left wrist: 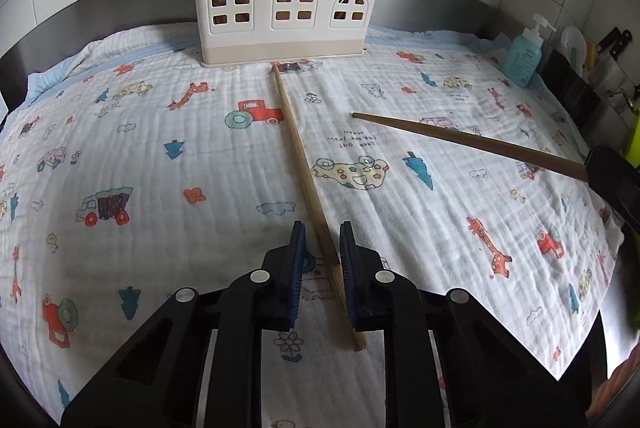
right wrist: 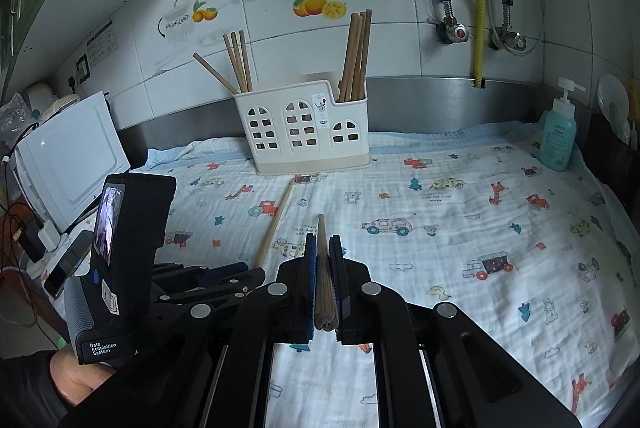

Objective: Organize utensils
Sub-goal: 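Grasp a chopstick with the right gripper while the left gripper grasps the last one, then lift both held chopsticks upright and carry them over the white holder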

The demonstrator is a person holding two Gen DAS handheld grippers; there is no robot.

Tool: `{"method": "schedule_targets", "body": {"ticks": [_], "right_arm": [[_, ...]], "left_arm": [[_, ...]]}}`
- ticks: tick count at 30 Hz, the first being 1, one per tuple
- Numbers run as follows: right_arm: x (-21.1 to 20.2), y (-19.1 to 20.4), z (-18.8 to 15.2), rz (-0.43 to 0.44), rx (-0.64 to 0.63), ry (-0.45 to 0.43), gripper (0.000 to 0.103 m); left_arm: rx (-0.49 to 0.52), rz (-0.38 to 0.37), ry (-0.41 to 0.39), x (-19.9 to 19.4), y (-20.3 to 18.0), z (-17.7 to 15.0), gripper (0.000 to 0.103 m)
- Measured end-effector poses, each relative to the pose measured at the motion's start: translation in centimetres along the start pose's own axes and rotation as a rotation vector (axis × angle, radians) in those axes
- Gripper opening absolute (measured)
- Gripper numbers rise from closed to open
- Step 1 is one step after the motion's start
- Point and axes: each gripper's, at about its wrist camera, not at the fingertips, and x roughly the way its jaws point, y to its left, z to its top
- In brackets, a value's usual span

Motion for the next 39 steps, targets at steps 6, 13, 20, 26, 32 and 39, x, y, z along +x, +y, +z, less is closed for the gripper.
{"method": "schedule_targets", "body": {"ticks": [6, 13, 20, 26, 32, 39], "right_arm": [[0.2, 0.1, -0.1, 0.001, 0.002, 0.005, 0.007], [-0.2, 0.0, 0.5, 0.0, 0.0, -0.009, 0.007], [-0.7, 0.3, 1.9, 0.002, -0.02, -0.033, 0.007], [-0.6, 0.7, 3.7, 0.01, -0.039, -0.043, 0.006], [0.1, 0.9, 6.3, 0.053, -0.048, -0.031, 0.006], [0.5, 0.6, 10.4, 0.103, -0.06, -0.011, 0.006]], "left_arm": [[0.02, 0.025, 0.011, 0.3, -0.4, 0.2, 0.016], [-0.01, 0.013, 0.005, -0.5, 1.0, 0.6, 0.007], [0.01, 0.0, -0.064, -3.0, 2.4, 1.7, 0.006], [0.02, -0.027, -0.159, -5.9, 3.5, 3.5, 0.006], [0.001, -0.083, -0.212, -7.5, 4.8, 5.6, 0.006], [0.025, -0.125, -0.242, -9.1, 5.7, 8.2, 0.006]]}}
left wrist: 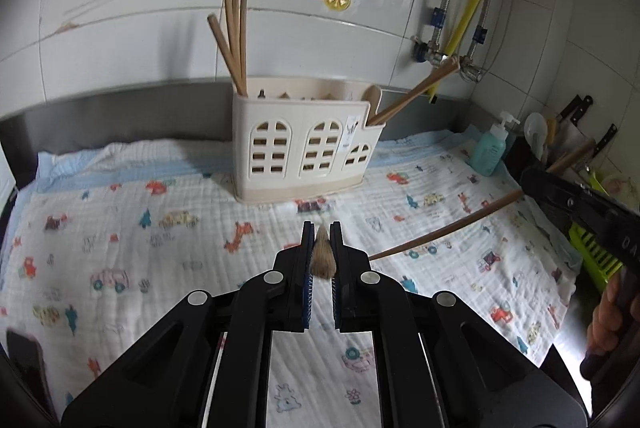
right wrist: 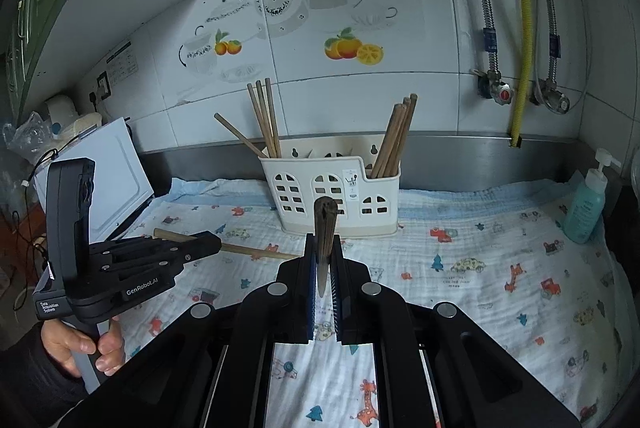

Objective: Organize utensils
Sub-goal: 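Lift both held chopsticks upright and carry them over the white holder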

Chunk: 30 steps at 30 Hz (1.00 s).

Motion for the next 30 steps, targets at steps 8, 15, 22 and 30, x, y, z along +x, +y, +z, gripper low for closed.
{"method": "schedule_targets", "body": {"ticks": [8, 15, 22, 30], "right_arm": [[-1.0, -0.2, 6.9, 0.02, -0.061, -0.032, 0.006], [-1.0, -0.7, 13.0, -0.021, -0.106, -0.058, 0.007], [1.7, -1.7, 15.5, -0.094, -0.124, -0.029, 0.006], [5.9, -2.3, 15.3, -0.096, -0.116, 0.039, 0.006]], "left_arm": [[0.058, -0.004, 0.009, 0.1, 0.0, 3.7, 0.006], [0.104, -0.006, -0.009, -0.2, -0.4, 6.6, 0.006], [0.127, -0.001, -0.09, -2.3, -0.8, 10.6, 0.006], [0.148, 0.038, -0.248, -5.2, -1.6, 16.5, 0.006]]}}
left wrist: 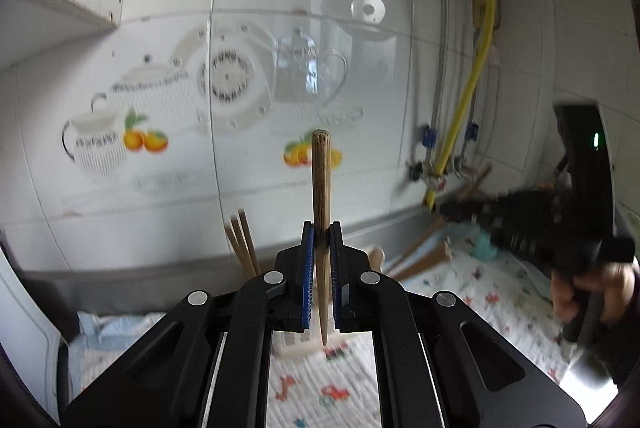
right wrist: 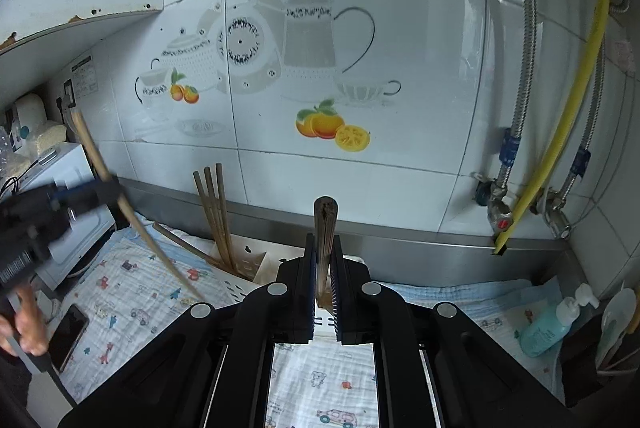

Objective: Organize utensils
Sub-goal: 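Lift both held chopsticks upright and carry them over the white holder, then drop the chopsticks into the white holder by opening both grippers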

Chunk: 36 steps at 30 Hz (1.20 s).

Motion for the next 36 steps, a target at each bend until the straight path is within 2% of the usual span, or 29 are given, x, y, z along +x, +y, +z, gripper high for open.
{"method": "schedule_targets", "body": {"ticks": [4, 11, 22, 30, 36], "right_arm": [[1.4, 0.0, -0.3, -0.006, -0.007, 0.025, 0.006], [2.9, -0.3, -1.0, -0.004, -0.021, 0.054, 0.006], [4.4, 0.2, -1.7, 0.007, -0.038, 0.085, 0.007], [4.8, 0.2, -2.2, 0.006, -0.032, 0.098, 0.007], [4.6, 0.1, -2.3, 0.001, -0.027, 0.096, 0.007]], "left_arm": [[-0.001, 0.048, -0.048, 0.8, 0.5, 2.0, 0.006], [-0.029, 0.111, -0.055, 3.9, 1.9, 2.7, 0.006], [-0.12, 0.1, 0.055, 8.4, 4.2, -0.4, 0.006], [-0.133, 0.087, 0.112, 9.6, 4.7, -2.0, 0.006], [-0.131, 0.084, 0.12, 9.6, 4.5, -2.3, 0.009]]}}
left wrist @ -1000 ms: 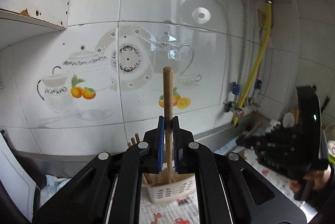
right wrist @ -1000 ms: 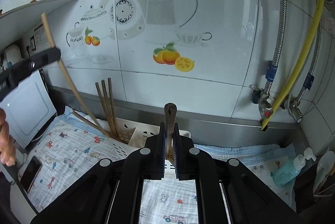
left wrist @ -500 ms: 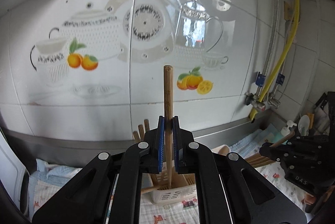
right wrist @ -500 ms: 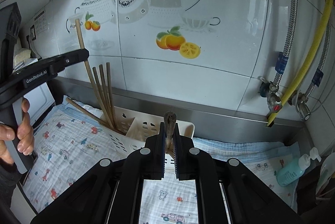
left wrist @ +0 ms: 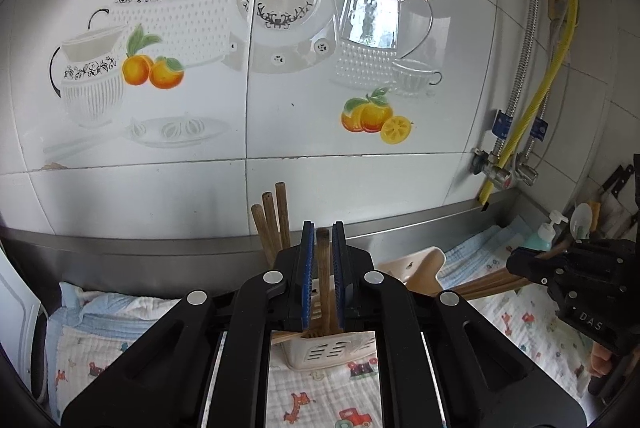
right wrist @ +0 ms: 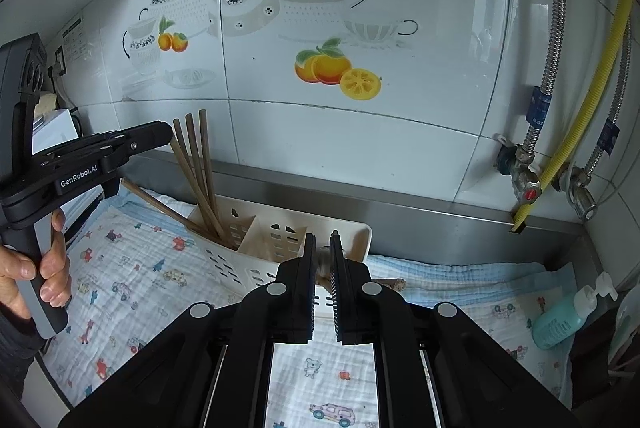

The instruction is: Organize utensils

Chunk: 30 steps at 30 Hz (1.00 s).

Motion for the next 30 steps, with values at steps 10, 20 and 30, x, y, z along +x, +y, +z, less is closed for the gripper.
{"method": "schedule_targets", "body": {"ticks": [10, 20, 30], "right_arm": [[-1.5, -0.1, 0.0, -0.008, 0.012, -0.028, 0.017], [-4.5, 0.7, -2.1, -0.023, 0.014, -0.074, 0.036], [-7.1, 2.1, -6.3, -0.03, 0.035, -0.116, 0.058]], "left_arm": [[0.008, 0.011, -0.044, -2.3, -0.1, -0.1, 0.048], [-0.01, 0.038, -0.081, -6.3, 0.7, -2.4, 0.076], [-0.007, 0.072, -0.092, -10.1, 1.1, -6.4, 0.089]]}}
